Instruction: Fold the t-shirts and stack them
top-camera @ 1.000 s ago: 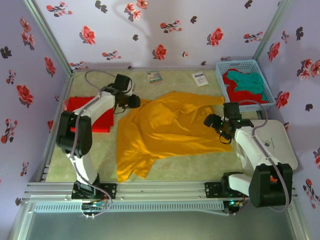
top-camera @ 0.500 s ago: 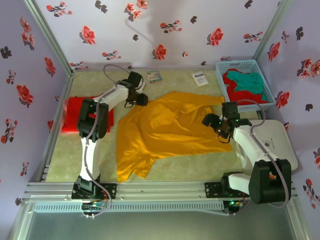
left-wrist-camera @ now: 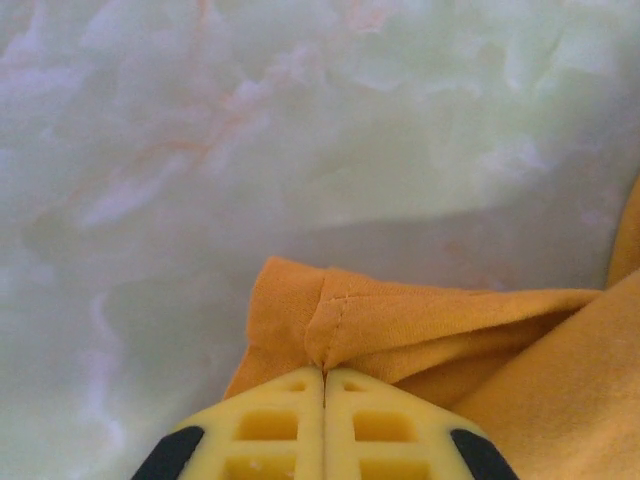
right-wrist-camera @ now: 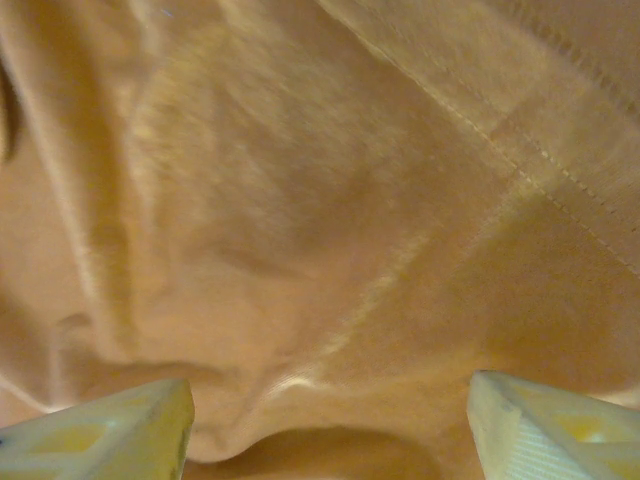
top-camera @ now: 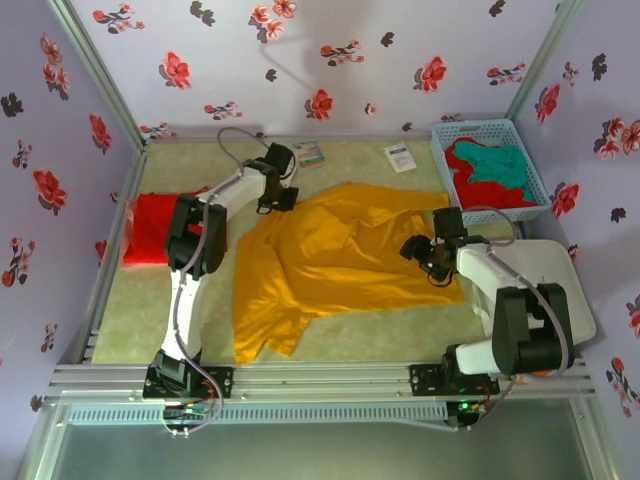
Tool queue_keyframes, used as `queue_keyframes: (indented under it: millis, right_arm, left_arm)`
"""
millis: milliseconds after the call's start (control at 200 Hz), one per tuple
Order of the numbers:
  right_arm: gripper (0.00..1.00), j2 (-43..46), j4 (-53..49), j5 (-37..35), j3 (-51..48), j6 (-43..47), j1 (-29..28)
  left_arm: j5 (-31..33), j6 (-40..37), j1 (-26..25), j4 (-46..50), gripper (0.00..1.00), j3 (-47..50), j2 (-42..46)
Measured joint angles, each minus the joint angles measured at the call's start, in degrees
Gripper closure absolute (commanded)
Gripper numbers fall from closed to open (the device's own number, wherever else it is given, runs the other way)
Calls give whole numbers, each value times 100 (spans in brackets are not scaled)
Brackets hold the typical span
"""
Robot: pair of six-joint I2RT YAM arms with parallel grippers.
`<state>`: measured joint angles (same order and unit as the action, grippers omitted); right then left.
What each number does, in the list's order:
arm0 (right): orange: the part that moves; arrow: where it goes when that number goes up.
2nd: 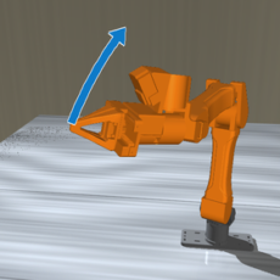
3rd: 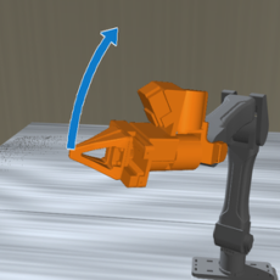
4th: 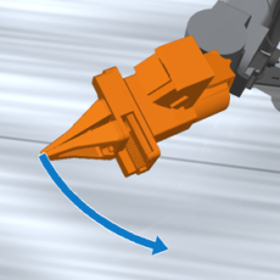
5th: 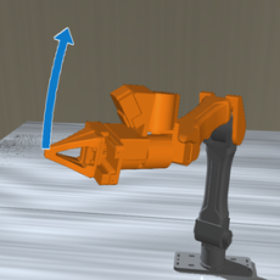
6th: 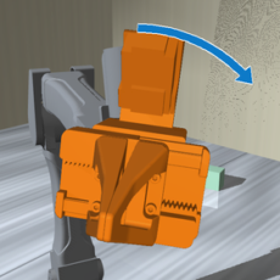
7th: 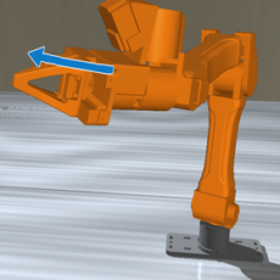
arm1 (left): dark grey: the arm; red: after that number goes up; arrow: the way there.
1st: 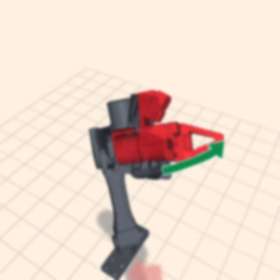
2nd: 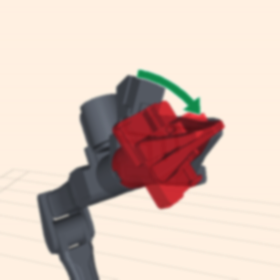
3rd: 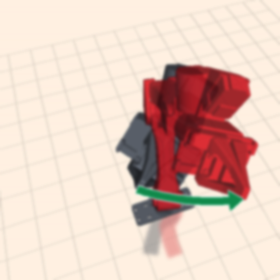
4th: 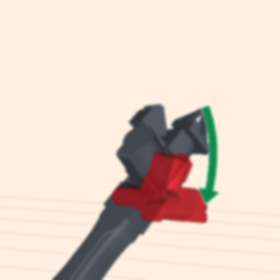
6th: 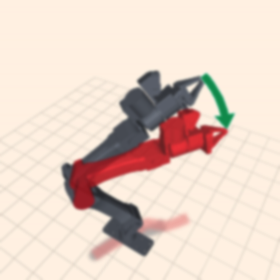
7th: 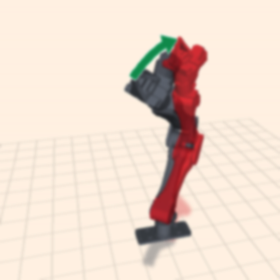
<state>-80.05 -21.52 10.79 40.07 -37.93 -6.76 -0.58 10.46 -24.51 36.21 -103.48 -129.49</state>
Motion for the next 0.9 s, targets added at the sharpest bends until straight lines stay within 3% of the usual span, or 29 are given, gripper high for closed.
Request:
queue_keyframes:
  millis: [210,380,540,665,790,900]
  right_arm:
    - [31,-251,238,-28,-101,-146,-4]
    - [31,-267,269,-85,-127,-175,-4]
    - [32,-164,352,-157,-225,-177,-22]
    - [31,-37,345,-227,-310,-179,-37]
    - [31,101,151,-367,-354,-177,-37]
    - [31,175,-63,-476,-372,-173,-37]
  left_arm:
    - [-490,382,560,-326,100,658,839]
    - [-1056,942,1279,-1207,100,1711,1884]
    - [-1550,1770,1930,-2210,99,2682,2262]
    - [-1733,2288,2223,-2415,87,3134,2173]
    - [-1827,2492,2177,-2409,59,3139,2035]
    - [-1862,2448,2120,-2343,54,3077,1980]
